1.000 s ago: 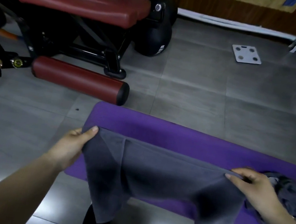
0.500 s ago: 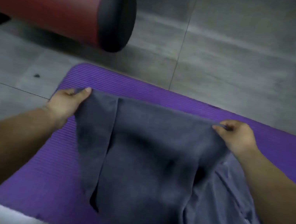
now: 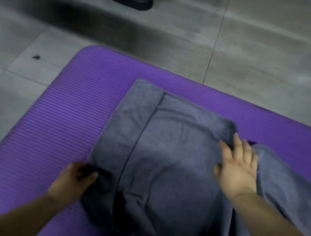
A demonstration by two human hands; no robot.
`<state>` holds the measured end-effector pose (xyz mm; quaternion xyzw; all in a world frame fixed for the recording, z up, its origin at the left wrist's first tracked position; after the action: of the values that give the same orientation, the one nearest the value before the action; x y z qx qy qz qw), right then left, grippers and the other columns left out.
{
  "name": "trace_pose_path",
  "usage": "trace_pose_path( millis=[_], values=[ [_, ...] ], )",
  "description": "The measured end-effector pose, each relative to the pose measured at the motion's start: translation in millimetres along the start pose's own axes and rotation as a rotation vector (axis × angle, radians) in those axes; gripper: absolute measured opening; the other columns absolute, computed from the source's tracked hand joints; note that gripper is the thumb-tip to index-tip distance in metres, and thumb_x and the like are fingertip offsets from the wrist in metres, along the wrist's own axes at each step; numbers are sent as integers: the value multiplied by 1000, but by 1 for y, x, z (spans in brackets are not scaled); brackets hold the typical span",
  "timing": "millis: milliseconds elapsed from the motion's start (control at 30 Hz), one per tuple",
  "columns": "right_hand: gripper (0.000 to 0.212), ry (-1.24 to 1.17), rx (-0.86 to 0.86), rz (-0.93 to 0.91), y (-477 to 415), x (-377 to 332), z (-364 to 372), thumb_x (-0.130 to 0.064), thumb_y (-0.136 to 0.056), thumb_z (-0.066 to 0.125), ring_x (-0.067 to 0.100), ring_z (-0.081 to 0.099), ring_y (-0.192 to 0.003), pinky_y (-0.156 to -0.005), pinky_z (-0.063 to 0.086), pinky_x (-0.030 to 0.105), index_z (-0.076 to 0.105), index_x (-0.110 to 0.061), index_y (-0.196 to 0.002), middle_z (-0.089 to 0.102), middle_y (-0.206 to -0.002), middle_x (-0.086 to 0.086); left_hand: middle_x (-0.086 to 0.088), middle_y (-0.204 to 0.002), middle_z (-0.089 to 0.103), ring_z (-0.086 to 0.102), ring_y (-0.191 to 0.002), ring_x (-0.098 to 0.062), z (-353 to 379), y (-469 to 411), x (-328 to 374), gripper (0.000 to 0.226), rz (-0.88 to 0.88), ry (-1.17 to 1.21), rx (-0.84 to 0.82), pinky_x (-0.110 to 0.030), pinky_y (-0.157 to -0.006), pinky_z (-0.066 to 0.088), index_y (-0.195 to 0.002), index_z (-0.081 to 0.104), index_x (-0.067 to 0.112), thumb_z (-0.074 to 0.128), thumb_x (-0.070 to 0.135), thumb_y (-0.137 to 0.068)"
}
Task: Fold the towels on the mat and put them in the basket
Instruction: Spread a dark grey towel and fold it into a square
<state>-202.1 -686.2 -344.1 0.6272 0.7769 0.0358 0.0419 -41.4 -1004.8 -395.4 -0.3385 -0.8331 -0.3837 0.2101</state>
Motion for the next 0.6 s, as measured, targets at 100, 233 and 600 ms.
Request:
trace_pose_path(
  millis=[100,233,600],
  values=[
    [48,58,20,-258,12,-30,20,-33,-62,39,36,42,-107,-92,29,46,49,-14,-105,59,-115,23,8,-62,49,46,-62,-14,16,33,-19,35,-8,44,-51,-19,-50,34,-67,46,17,80,10,-66],
    [44,53,6,-466,32,-68,29,-37,-64,37,29,51,-89,-77,31,34,63,-12,-90,68,-90,15,1,-59,53,48,-62,-16,14,42,-22,34,-102,94,-59,-19,-49,37,-63,49,13,79,30,-66],
    [44,19,-164,-677,67,-130,47,-48,-50,79,19,66,-75,-65,54,28,71,-18,-81,68,-88,3,-6,-63,67,64,-57,-8,-11,34,-6,59,-37,781,-252,-15,-50,50,-74,62,3,91,35,-34]
  ],
)
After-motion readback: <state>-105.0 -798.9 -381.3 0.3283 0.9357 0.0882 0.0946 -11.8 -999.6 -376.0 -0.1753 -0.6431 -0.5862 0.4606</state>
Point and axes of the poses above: each hand's wrist, its own y-axis away from the middle knuckle, its own z-axis out of the palm, x = y × z, the point moved 6 cm from there along -y, towards the middle knuckle
